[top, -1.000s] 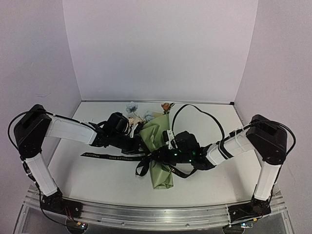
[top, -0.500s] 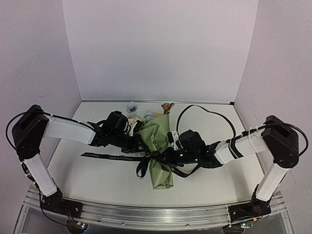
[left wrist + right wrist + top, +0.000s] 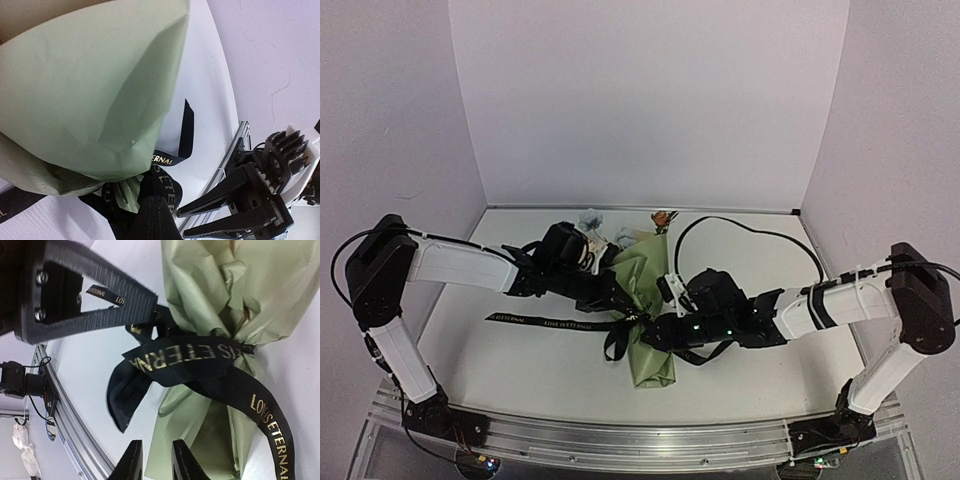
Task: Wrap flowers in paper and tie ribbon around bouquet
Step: Cross the half-tied ribbon over the folded bouquet.
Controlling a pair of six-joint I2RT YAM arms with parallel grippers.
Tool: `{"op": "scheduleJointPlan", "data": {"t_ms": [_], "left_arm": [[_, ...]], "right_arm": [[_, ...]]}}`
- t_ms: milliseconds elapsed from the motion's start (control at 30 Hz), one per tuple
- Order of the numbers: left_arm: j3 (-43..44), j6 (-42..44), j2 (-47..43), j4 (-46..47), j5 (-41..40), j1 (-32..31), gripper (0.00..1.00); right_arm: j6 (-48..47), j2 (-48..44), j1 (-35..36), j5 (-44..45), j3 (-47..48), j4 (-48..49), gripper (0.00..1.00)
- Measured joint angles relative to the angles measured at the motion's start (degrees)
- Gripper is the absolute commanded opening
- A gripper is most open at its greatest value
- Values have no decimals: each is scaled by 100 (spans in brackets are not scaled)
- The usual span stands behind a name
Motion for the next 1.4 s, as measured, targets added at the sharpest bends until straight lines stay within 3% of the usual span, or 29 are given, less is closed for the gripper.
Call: {"op": "scheduleJointPlan", "data": {"t_ms": [333,600,867,1067,1400], "left_arm": [[438,-61,0,-394,349,-1,0],[505,-60,83,-548,455,1,0],[570,-60,181,-599,499,-1,0],[662,-59,222,-660,532,-1,0],[853,-59,324,-680,707,-1,0]], "right_arm": [[17,86,17,-72,82,264,26],[71,54,69,109,-21,481,37],[-1036,-577,424,434,76,-740,56],[-1853,-663,517,454,497,-1567,60],[-2164,-663,467,285,672,-2010,64]]}}
